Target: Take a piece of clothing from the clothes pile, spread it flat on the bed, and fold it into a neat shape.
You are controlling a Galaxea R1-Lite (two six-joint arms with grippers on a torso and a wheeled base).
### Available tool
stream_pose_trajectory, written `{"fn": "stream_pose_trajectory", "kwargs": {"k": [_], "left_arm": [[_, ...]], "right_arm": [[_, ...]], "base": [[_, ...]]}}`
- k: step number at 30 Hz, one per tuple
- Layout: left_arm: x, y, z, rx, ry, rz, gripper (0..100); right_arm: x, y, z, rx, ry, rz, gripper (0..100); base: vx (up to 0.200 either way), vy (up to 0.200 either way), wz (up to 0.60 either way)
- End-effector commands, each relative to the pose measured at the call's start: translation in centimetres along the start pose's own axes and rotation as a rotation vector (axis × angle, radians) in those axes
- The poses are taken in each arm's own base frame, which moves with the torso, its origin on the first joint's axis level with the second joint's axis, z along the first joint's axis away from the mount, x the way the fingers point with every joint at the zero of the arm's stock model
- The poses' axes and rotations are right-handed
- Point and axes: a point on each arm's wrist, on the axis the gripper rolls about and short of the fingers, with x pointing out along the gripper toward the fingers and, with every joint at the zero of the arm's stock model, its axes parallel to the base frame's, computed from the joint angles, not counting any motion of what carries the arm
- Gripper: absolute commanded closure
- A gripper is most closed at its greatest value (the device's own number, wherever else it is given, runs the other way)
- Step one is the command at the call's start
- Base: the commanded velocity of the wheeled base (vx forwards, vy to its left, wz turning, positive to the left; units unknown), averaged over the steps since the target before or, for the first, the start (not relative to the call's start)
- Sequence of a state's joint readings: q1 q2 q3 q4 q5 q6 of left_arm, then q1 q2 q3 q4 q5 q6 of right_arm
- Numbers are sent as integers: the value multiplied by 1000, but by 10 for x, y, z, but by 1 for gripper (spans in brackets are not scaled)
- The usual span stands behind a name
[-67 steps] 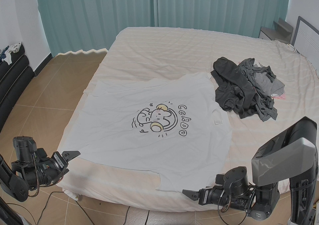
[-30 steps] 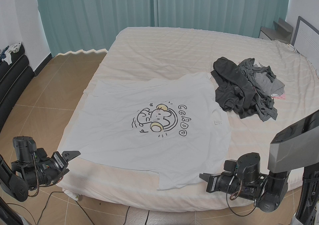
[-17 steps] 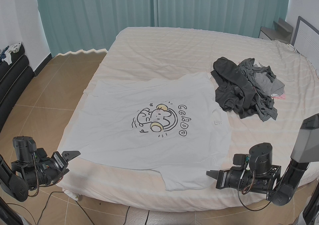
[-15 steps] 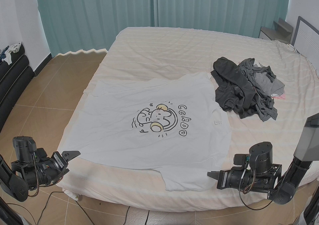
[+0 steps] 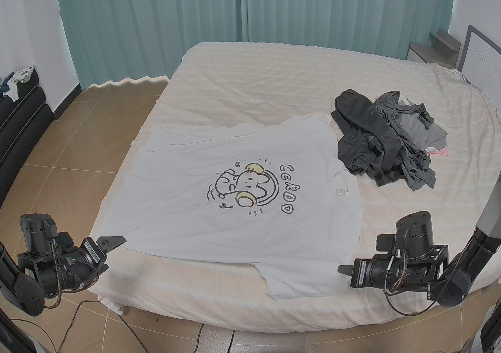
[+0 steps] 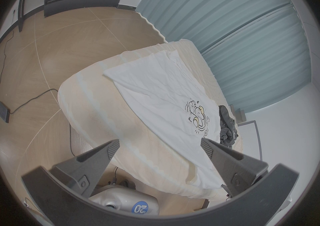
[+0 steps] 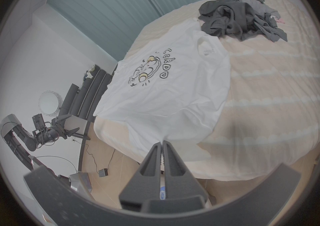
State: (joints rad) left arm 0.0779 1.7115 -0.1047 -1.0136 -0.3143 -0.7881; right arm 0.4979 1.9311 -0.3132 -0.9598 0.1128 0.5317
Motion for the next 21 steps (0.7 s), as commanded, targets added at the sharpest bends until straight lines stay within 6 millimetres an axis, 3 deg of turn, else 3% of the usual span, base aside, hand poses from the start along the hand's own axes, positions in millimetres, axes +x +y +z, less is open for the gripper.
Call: {"fn": "stream_pose_trajectory", "kwargs": {"k": [1,7,8,21], "left_arm": [[1,1,0,-1,3,3,0],[1,0,0,0,2,2,0],[1,1,0,-2,3,3,0],[1,1,0,-2,3,3,0]], "right_arm": [[4,-10,-11,15,57,-40,100],[7,-16,-22,22,104,-65,100],[7,-17,-23,24,105,-69,0],[-8,-24,-66,-74,208,-67,0]], "base": [[0,0,0],[0,0,0],[0,0,0],[0,0,0]]}}
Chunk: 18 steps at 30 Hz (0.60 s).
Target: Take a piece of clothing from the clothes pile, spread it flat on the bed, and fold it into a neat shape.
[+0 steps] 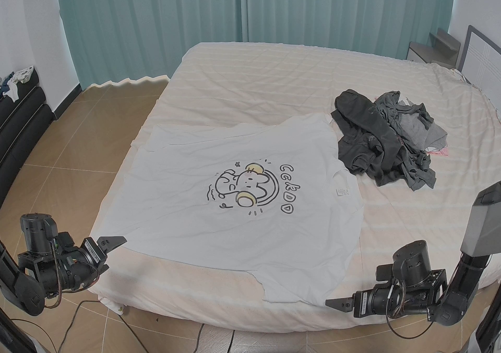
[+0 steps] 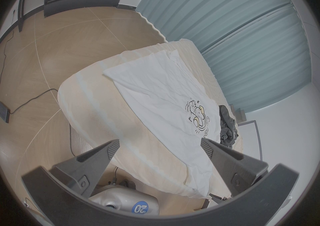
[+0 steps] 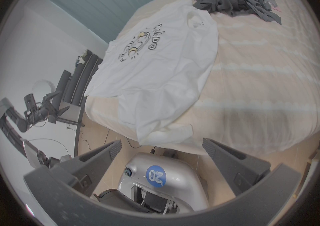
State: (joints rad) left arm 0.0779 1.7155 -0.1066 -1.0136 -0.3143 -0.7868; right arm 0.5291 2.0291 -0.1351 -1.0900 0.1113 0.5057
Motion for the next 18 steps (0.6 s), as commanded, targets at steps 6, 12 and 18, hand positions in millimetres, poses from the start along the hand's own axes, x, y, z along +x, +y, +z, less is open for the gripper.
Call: {"fn": "stream_pose_trajectory", "kwargs": {"k": [6,12,18], "left_arm": [[0,1,0,-3,2,2,0],[0,0,0,-3,0,2,0],[2,1,0,-3,7,5,0]], "right_arm": [[25,-12,-32,-286,0,-4,0],[23,-8,-31,-396,-10,22,0],[22,-9,-29,-409,-11,39,0]], "base": [[0,0,0],[0,0,0],[0,0,0]]}}
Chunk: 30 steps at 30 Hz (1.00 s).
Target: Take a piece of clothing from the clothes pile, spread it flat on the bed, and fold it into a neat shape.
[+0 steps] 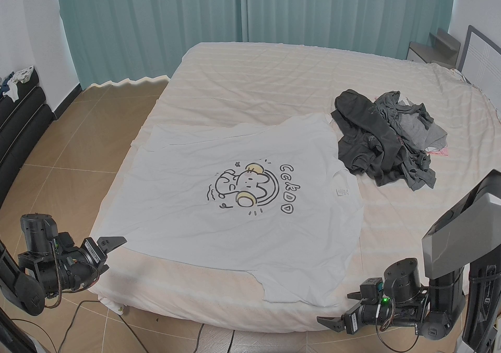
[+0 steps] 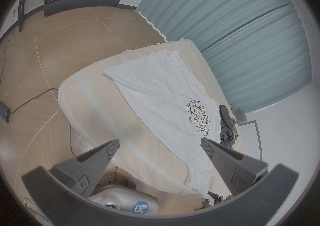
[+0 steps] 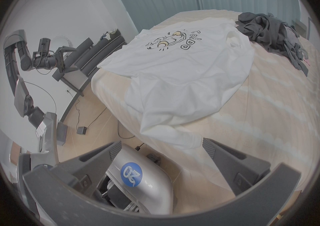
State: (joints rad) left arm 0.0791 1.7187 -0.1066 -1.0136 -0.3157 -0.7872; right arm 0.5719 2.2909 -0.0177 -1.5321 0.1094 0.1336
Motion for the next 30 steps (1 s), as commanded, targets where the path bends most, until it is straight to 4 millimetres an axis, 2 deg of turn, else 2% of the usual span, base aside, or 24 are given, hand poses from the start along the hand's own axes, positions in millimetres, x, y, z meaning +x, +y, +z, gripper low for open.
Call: {"fn": "stream_pose_trajectory", "kwargs": {"k": [1,8,16,29,30], "left_arm": [[2,1,0,-3,4,4,0],[1,1,0,-4,4,6,0],[3,2,-1,-5,10,9,0],[3,2,-1,-7,11,13,0],[3,2,-1,-7,11,13,0]], "right_arm": [[0,-1,-8,-5,46,3,0],[19,-3,-8,-57,45,5,0],[26,-7,0,-87,1,-3,0],[33,-8,1,-139,-4,-9,0],[34,-8,-1,-138,3,-9,100]], "base": [[0,0,0],[0,0,0],[0,0,0],[0,0,0],[0,0,0]]}}
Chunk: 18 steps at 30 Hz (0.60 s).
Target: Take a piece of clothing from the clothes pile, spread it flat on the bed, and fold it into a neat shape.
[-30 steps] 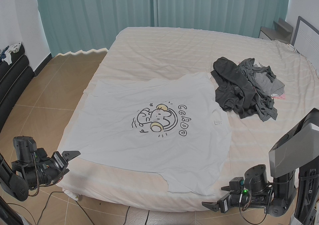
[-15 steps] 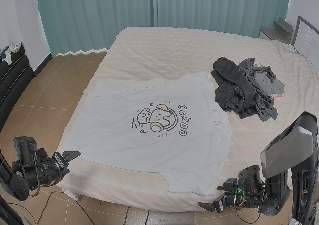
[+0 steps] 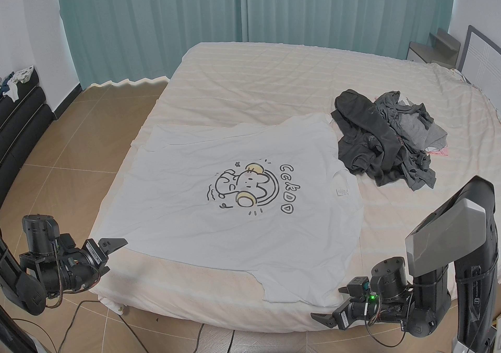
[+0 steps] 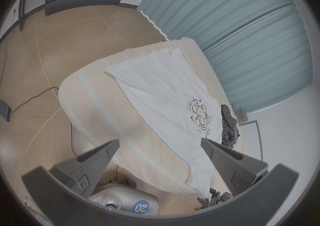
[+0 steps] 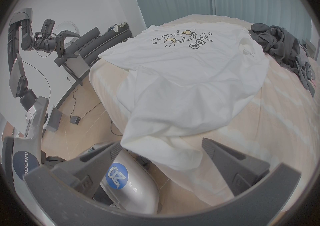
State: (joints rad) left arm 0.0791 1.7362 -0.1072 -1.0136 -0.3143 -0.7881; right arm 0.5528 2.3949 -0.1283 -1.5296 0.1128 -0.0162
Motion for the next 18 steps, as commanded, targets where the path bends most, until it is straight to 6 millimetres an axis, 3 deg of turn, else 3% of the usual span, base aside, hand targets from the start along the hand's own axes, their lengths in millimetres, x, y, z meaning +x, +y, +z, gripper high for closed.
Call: {"fn": "stream_pose_trajectory", "kwargs": {"k": [1,11,18], "left_arm": [[0,0,0,-1,1,1,0],[0,0,0,-1,0,0,0],[-1,0,0,2,-2,-2,0]], "right_arm": [[4,0,-3,0,10,2,100],[1,-1,-3,5,10,1,100],[-33,7,-1,78,13,79,100]], "base": [[0,0,0],[0,0,0],[0,0,0]]}}
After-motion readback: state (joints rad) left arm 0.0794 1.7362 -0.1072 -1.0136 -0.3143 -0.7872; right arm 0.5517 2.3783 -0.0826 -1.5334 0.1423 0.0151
